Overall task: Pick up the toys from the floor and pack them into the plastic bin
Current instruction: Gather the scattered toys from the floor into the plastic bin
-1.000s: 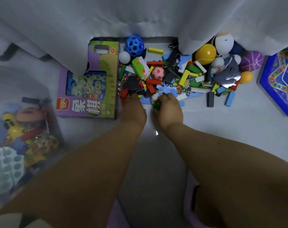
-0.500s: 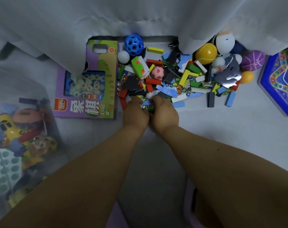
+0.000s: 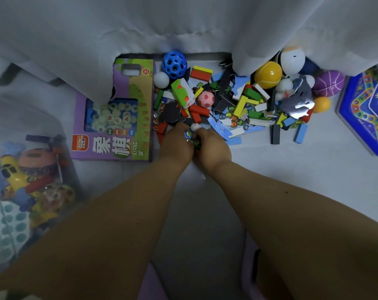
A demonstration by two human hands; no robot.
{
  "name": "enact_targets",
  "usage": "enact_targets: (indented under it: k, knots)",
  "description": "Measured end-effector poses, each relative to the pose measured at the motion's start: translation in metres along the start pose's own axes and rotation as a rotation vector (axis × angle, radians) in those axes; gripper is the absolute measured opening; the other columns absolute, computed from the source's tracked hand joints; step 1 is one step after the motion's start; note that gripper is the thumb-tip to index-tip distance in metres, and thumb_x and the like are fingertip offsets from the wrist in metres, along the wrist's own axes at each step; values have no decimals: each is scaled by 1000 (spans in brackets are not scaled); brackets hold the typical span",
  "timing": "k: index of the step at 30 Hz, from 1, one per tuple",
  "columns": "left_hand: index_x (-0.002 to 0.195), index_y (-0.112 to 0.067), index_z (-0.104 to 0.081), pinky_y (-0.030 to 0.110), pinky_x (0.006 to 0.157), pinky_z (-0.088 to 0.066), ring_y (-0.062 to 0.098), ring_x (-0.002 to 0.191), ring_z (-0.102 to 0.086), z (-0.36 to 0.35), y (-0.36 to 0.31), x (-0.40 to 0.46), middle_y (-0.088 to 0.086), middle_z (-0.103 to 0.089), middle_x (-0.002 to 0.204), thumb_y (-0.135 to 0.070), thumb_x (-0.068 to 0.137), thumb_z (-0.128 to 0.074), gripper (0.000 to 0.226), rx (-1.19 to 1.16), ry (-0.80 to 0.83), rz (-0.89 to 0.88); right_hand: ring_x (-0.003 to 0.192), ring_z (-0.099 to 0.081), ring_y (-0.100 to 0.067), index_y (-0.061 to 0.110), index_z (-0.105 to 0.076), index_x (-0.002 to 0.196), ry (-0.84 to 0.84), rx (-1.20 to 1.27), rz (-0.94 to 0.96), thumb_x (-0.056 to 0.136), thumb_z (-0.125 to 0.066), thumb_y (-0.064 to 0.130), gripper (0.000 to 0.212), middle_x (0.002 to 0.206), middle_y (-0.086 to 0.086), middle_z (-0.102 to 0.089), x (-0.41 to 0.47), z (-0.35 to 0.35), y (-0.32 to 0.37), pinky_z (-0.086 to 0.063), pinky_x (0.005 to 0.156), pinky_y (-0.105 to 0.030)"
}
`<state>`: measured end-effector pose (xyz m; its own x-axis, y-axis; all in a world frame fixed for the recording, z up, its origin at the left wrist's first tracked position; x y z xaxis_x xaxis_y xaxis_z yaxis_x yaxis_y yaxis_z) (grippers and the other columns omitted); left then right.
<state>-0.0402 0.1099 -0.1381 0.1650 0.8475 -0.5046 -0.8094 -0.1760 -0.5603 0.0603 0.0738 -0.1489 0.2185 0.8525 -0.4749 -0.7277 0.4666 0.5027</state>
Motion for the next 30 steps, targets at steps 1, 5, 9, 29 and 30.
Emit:
enact_targets:
  k: [1, 5, 9, 29, 30]
  knots:
    - [116, -11, -55, 32, 79, -42, 31, 103, -58, 0, -1, 0, 13, -63, 111, -5, 85, -54, 31, 10, -4, -16, 116, -51, -29, 18, -57, 115, 10, -9, 1, 86, -55, 14, 29, 126, -8, -55, 1, -1, 0, -47, 93, -39]
    - [117, -10, -58, 28, 71, -34, 31, 103, -57, 2, -5, -5, 14, -63, 111, -6, 88, -52, 31, 54, -52, -92, 111, -52, -29, 18, -54, 122, 21, -74, 16, 90, -51, 15, 32, 120, -10, -55, 1, -2, 2, -46, 86, -35]
    - [118, -11, -56, 26, 67, -27, 30, 101, -56, 1, -7, -11, 15, -61, 110, -7, 89, -48, 31, 62, -62, -113, 111, -51, -29, 13, -51, 125, -1, -125, 35, 92, -48, 16, 34, 122, -11, -54, -2, -1, 4, -46, 83, -35]
    - [86, -5, -63, 31, 69, -54, 20, 75, -66, -43, 26, -50, 10, -71, 74, -32, 101, -35, 42, -1523, 279, 605, 95, -55, -20, 14, -66, 103, 100, 136, 243, 74, -72, 13, 30, 103, -8, -60, -35, 18, 44, -44, 77, -25]
    - [90, -5, -64, 30, 69, -57, 20, 78, -67, -45, 26, -54, 10, -71, 78, -35, 101, -36, 43, -1588, 314, 612, 92, -53, -16, 15, -66, 106, 129, 167, 263, 73, -72, 12, 33, 103, -7, -58, -40, 16, 50, -43, 76, -22]
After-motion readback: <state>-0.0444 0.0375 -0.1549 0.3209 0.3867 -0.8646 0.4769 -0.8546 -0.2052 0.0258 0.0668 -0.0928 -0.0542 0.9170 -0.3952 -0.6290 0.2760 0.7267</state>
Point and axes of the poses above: each hand's wrist, its own x-axis towards the middle knuckle, its own z-axis out of the back of the hand, y = z × x, the point moved 10 cm from there along x, towards the middle knuckle
